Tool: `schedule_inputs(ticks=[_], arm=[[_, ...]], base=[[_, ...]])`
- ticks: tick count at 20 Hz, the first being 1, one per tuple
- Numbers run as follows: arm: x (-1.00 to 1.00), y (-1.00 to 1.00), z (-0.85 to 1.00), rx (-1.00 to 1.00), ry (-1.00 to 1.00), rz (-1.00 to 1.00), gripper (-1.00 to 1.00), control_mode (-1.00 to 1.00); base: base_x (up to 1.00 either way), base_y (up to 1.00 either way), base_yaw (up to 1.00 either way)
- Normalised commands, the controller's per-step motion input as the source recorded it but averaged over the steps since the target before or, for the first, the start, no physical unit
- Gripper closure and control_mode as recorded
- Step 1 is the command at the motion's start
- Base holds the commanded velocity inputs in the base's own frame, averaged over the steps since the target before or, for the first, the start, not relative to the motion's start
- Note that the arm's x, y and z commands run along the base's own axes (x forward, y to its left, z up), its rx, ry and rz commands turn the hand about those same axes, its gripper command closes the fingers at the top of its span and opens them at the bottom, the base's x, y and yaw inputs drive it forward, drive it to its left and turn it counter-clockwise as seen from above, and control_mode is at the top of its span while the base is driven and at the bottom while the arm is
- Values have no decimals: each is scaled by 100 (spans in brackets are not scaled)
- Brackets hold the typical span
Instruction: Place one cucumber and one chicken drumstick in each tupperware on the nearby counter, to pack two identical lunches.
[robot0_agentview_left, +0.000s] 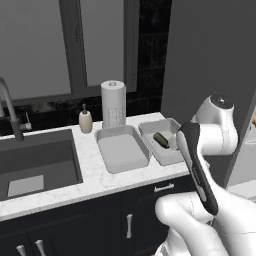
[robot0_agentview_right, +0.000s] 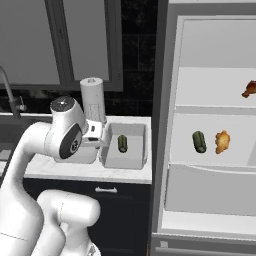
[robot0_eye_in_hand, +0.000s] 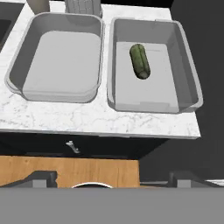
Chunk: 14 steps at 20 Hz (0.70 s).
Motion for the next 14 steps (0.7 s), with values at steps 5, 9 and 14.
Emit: schedule_inputs(ticks=[5, 9, 14], arm=[[-81, 19, 8, 0, -12, 0, -100, -100], [-13, 3, 4, 0, -3, 0, -100, -100], [-4, 0, 0, 0, 0, 0, -100, -100]], base=[[0, 0, 0], [0, 0, 0], [0, 0, 0]])
